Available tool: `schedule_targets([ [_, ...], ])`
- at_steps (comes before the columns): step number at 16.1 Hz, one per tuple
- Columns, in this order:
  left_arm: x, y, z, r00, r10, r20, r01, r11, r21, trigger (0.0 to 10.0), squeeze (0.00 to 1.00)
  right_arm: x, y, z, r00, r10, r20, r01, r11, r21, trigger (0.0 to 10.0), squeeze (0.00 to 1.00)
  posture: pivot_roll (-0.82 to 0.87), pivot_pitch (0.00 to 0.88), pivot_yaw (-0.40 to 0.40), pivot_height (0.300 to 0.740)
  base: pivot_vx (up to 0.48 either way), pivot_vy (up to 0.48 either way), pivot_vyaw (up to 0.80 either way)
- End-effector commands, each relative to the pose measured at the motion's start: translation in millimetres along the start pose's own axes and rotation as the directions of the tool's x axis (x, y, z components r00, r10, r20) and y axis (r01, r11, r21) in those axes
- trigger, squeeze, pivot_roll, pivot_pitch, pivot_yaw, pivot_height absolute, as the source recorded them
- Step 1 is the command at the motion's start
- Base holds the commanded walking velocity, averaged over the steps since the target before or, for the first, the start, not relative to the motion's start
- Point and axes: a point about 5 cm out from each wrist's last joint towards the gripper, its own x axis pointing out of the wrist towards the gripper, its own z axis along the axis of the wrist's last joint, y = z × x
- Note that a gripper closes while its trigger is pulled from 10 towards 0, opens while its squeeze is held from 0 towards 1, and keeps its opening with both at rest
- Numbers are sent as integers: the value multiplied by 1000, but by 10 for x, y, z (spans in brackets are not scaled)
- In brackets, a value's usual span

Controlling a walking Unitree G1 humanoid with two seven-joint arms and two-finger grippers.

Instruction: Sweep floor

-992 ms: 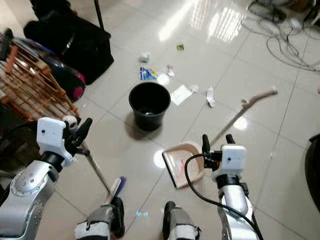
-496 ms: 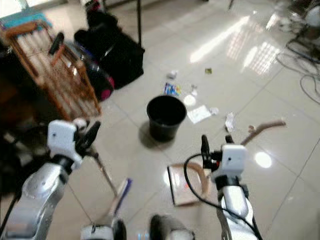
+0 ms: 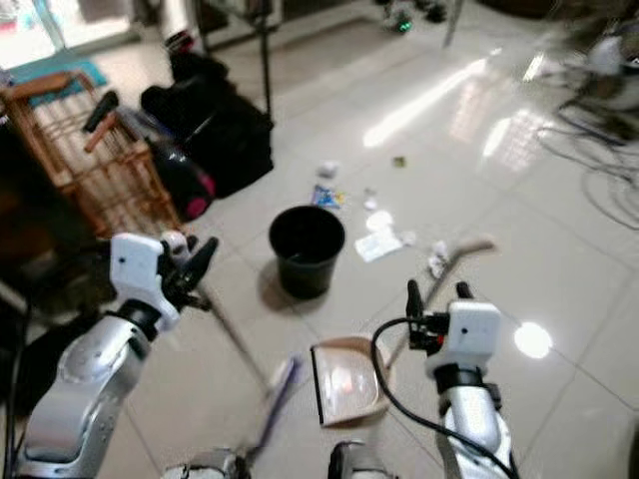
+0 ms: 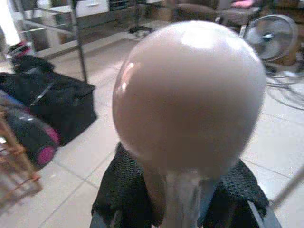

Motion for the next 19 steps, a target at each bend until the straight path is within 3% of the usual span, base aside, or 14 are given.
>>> schedule_targets([
  [1, -3, 119, 53, 999, 30, 19, -31, 998, 57, 10000, 0, -31, 26, -17, 1000, -7, -21, 8, 1000, 12, 10000, 0, -26, 137, 13, 740, 0, 0, 0],
  [4, 7, 124, 77, 1000, 14, 28, -16, 998, 65, 10000, 0, -46, -21, -2, 999, -48, -4, 47, 999, -16, 10000, 0, -27, 142, 19, 740, 0, 0, 0],
  [7, 19, 100, 109, 999, -20, 41, 17, 998, 67, 10000, 0, -59, -240, -53, 979, -202, -20, 201, 979, -42, 10000, 0, -21, 162, 24, 740, 0, 0, 0],
  [10, 24, 98, 117, 998, -24, 51, 20, 996, 83, 10000, 0, 38, -337, 19, 978, -207, 30, 209, 976, -67, 10000, 0, -15, 166, 28, 740, 0, 0, 0],
  [14, 29, 119, 146, 998, -31, 59, 27, 997, 73, 10000, 0, 222, -721, 16, 930, -364, 42, 365, 930, -32, 10000, 0, 6, 187, 51, 740, 0, 0, 0],
  [16, 28, 123, 166, 997, -34, 64, 27, 993, 111, 10000, 0, 279, -746, 88, 937, -343, 66, 344, 939, -13, 10000, 0, 13, 188, 41, 740, 0, 0, 0],
  [19, 37, 127, 165, 998, -10, 70, 2, 994, 105, 10000, 0, 267, -509, 109, 975, -208, 79, 215, 972, -97, 10000, 0, 0, 182, 31, 740, 0, -266, 223],
])
